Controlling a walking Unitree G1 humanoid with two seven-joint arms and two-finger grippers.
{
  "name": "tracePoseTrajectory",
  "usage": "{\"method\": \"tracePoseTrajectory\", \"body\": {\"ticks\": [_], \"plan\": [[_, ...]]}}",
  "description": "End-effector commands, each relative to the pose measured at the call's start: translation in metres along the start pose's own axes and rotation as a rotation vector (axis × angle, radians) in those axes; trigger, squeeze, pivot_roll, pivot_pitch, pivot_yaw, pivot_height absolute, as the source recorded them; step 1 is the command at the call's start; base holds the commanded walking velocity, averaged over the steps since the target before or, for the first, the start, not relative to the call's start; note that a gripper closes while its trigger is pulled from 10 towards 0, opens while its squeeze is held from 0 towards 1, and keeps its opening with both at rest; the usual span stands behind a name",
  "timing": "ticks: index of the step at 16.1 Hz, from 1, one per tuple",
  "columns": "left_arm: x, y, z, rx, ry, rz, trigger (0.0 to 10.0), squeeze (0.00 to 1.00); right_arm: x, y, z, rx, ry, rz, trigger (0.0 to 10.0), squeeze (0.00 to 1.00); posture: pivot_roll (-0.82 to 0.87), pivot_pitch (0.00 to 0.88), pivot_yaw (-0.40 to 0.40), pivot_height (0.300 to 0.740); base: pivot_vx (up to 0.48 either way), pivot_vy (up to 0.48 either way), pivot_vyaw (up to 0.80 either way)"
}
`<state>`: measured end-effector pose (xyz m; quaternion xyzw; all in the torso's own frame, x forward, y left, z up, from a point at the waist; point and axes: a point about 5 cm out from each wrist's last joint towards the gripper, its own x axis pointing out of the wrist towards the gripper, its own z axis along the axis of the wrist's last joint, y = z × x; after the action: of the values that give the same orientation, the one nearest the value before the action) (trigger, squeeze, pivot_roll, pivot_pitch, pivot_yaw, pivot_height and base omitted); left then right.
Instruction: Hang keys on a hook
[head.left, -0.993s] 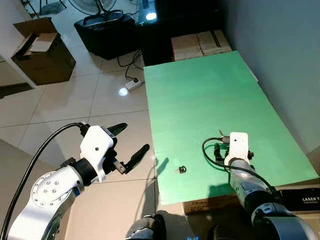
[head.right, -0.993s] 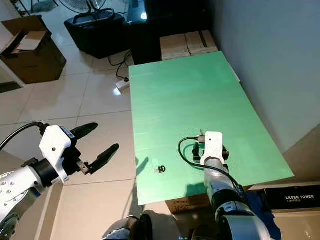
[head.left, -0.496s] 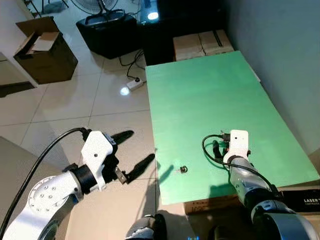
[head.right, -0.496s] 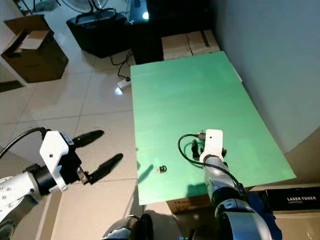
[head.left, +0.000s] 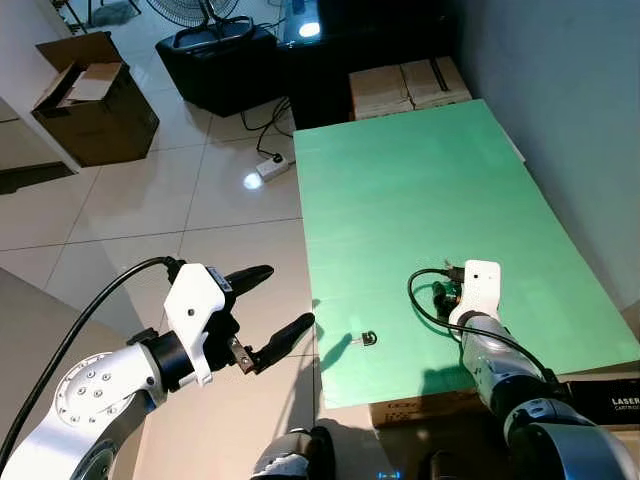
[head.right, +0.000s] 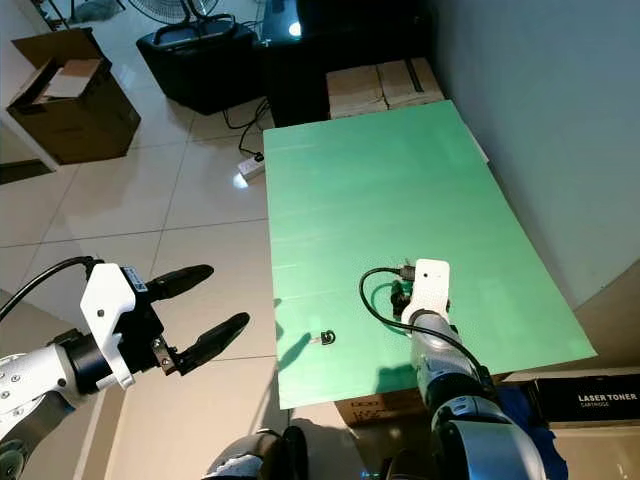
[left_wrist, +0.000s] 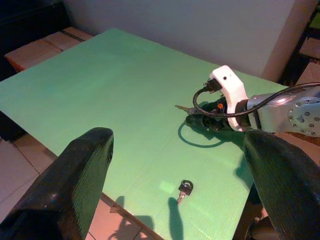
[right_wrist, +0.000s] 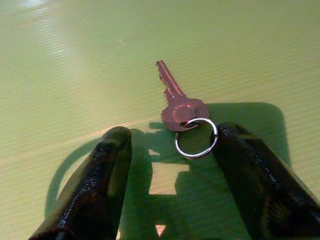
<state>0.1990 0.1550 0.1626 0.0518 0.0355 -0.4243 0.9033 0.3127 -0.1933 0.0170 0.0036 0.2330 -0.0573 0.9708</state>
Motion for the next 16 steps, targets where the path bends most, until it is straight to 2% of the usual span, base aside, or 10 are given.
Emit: {"method": "tracePoseTrajectory", "body": {"ticks": [1,4,5,16], "plan": [[-0.0032,-0.0006,0.0026,0.011,0.006,-0.007,10.0,0.0,-0.0001,0.0044,-0.0042,0.035,0.027,0.006,2.1,0.0,0.17,0.166,0.199,0.74,0.0,0.0,0.0],[-0.0032,0.0001,0.0026,0.01,0.008,-0.008,10.0,0.0,0.0002,0.004,-0.0028,0.042,0.022,-0.001,1.0,0.0,0.17,0.165,0.2,0.74,0.0,0.0,0.0],[-0.0032,0.0004,0.0026,0.009,0.008,-0.008,10.0,0.0,0.0003,0.0041,-0.0024,0.045,0.019,-0.005,0.0,0.0,0.17,0.164,0.2,0.74,0.0,0.0,0.0],[-0.0016,0.0016,0.0039,0.012,0.006,-0.009,10.0,0.0,0.0008,0.0016,0.0003,0.071,0.006,-0.031,0.0,0.0,0.17,0.159,0.204,0.74,0.0,0.0,0.0]]}}
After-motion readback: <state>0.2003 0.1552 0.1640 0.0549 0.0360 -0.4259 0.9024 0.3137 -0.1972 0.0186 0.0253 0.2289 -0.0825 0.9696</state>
